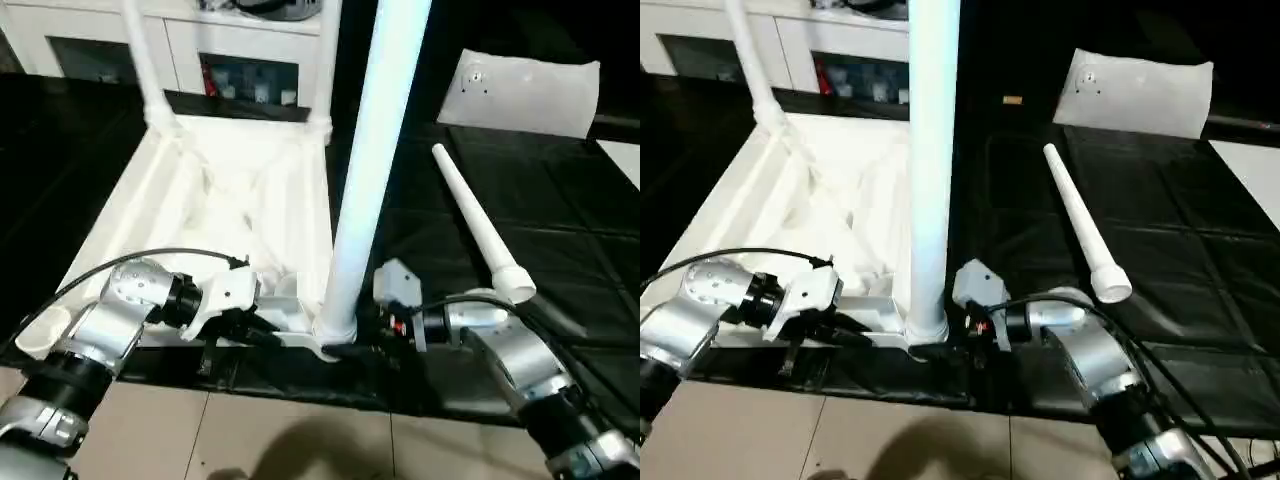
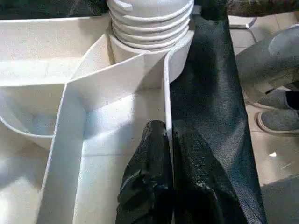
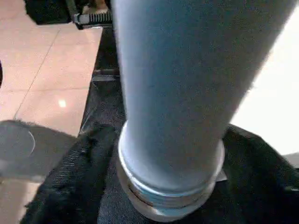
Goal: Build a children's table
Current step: Rotate leg to tighten
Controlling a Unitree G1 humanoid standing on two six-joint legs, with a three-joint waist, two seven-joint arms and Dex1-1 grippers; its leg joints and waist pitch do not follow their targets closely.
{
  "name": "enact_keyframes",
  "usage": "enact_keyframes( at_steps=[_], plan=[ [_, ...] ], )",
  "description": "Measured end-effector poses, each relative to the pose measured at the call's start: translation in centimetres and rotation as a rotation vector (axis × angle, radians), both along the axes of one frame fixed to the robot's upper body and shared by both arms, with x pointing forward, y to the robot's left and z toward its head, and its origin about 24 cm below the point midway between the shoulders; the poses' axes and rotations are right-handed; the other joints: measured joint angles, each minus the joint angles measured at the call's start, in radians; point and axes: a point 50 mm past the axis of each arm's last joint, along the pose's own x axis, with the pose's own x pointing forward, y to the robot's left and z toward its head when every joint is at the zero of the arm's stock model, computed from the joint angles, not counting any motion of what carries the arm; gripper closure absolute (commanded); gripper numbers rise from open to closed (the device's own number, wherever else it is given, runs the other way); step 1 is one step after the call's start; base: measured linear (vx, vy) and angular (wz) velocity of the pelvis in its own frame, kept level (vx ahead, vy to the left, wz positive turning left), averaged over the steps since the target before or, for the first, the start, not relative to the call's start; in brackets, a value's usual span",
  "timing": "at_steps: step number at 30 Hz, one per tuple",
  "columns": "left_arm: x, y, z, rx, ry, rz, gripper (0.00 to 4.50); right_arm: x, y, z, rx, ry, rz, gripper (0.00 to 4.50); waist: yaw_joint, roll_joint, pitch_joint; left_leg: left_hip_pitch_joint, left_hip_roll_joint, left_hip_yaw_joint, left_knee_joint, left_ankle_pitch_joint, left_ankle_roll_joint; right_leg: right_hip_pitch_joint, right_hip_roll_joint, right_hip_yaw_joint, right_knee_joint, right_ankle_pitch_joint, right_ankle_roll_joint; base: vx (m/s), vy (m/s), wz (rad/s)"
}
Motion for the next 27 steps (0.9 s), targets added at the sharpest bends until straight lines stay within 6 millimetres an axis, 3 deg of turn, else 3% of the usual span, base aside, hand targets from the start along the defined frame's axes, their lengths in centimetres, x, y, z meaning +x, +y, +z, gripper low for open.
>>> enact_keyframes(
  at_steps=[6,19,23,27],
  plan=[
    [0.1,0.1,0.0,0.002,0.004,-0.012,4.50,0.4,0.0,0.0,-0.003,0.002,0.030,1.67,0.000,0.000,0.000,0.000,0.000,0.000,0.000,0.000,0.000,0.000,0.000,0.000,0.000,0.000,0.000,0.000,0.000,0.00],
    [0.1,0.4,0.0,-0.001,0.029,0.013,4.50,0.6,0.2,-0.2,0.016,0.010,0.048,1.80,-0.003,0.001,0.000,0.001,0.000,0.000,0.000,0.000,0.000,0.000,0.000,0.000,0.000,0.000,0.000,0.000,0.000,0.00],
    [-0.2,0.5,-0.2,-0.022,0.014,0.095,4.50,0.5,0.9,-0.7,0.054,0.004,-0.034,1.80,-0.007,0.001,0.000,0.002,0.000,0.000,0.000,0.000,0.000,0.000,0.000,0.000,0.001,0.001,-0.001,0.000,0.000,0.00],
    [-0.4,0.2,-0.5,-0.050,-0.045,0.299,4.50,0.6,2.2,-1.8,0.147,0.017,-0.336,1.81,-0.043,0.003,0.000,0.003,0.000,0.000,-0.001,0.001,-0.002,-0.001,0.001,0.001,0.001,0.000,0.001,0.000,0.000,0.00]
  ],
)
